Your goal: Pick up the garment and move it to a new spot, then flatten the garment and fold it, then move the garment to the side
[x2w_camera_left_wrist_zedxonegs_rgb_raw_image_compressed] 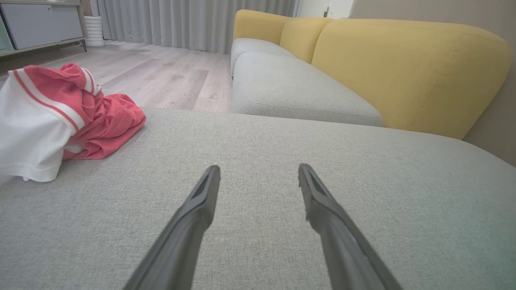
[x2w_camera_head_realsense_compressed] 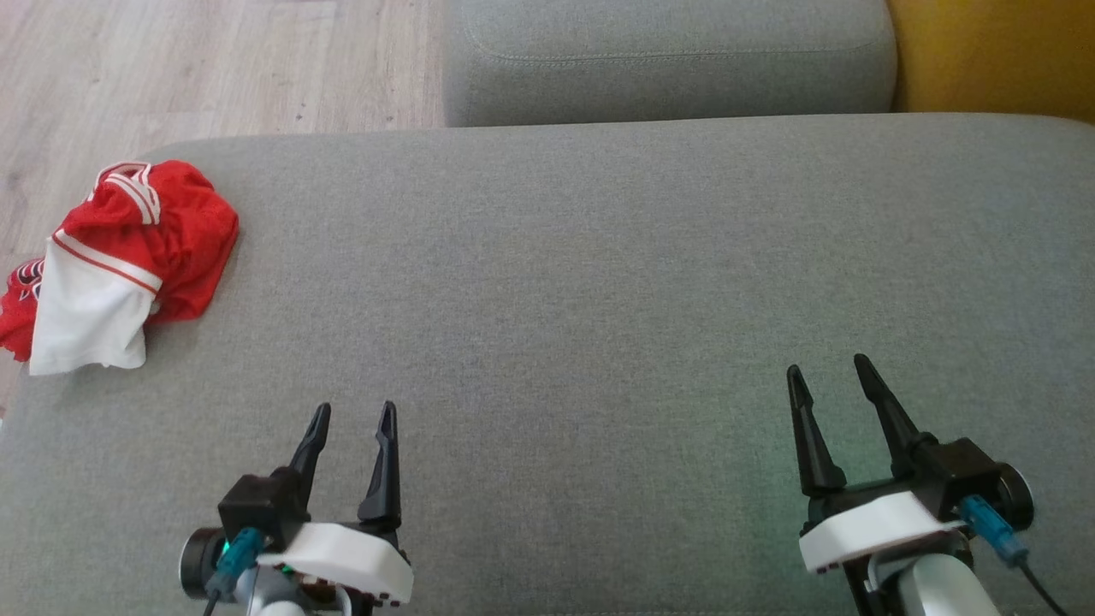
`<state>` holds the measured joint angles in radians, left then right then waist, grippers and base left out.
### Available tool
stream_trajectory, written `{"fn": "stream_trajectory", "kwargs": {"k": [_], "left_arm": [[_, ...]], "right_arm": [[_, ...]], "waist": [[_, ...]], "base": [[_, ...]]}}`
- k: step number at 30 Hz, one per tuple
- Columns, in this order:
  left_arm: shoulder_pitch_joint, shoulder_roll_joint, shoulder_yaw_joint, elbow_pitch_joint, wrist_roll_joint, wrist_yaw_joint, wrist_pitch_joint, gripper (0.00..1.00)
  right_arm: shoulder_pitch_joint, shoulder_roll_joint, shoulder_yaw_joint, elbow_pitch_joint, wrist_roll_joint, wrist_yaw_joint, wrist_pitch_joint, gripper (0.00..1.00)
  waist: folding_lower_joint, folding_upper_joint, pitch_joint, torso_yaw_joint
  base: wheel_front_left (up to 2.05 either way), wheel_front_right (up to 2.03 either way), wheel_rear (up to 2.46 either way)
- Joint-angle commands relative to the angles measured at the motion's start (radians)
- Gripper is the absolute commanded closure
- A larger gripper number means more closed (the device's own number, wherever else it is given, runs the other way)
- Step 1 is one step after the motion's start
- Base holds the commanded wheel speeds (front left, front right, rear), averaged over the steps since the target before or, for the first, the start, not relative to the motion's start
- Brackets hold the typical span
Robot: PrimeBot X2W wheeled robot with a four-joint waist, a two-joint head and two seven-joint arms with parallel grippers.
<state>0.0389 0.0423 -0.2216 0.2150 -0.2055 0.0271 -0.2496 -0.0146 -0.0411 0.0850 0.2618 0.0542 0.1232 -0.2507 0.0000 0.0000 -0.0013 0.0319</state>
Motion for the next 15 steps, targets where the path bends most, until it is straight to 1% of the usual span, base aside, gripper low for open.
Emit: {"fn": "stream_trajectory", "kwargs": {"k": [1, 15], "left_arm": [[-0.027, 0.008, 0.025, -0.035, -0.011, 0.006, -0.012, 0.00], [-0.029, 0.008, 0.028, -0.036, -0.011, 0.009, -0.012, 0.00]], "right_arm": [[-0.045, -0.009, 0.023, -0.026, 0.008, 0.008, -0.011, 0.00], [-0.049, -0.009, 0.021, -0.019, 0.008, 0.008, -0.011, 0.00]], "waist": [[0.0000, 0.0000, 0.001, 0.000], [0.0000, 0.0000, 0.002, 0.000]], "base": [[0.00, 0.00, 0.00], [0.00, 0.00, 0.00]]}}
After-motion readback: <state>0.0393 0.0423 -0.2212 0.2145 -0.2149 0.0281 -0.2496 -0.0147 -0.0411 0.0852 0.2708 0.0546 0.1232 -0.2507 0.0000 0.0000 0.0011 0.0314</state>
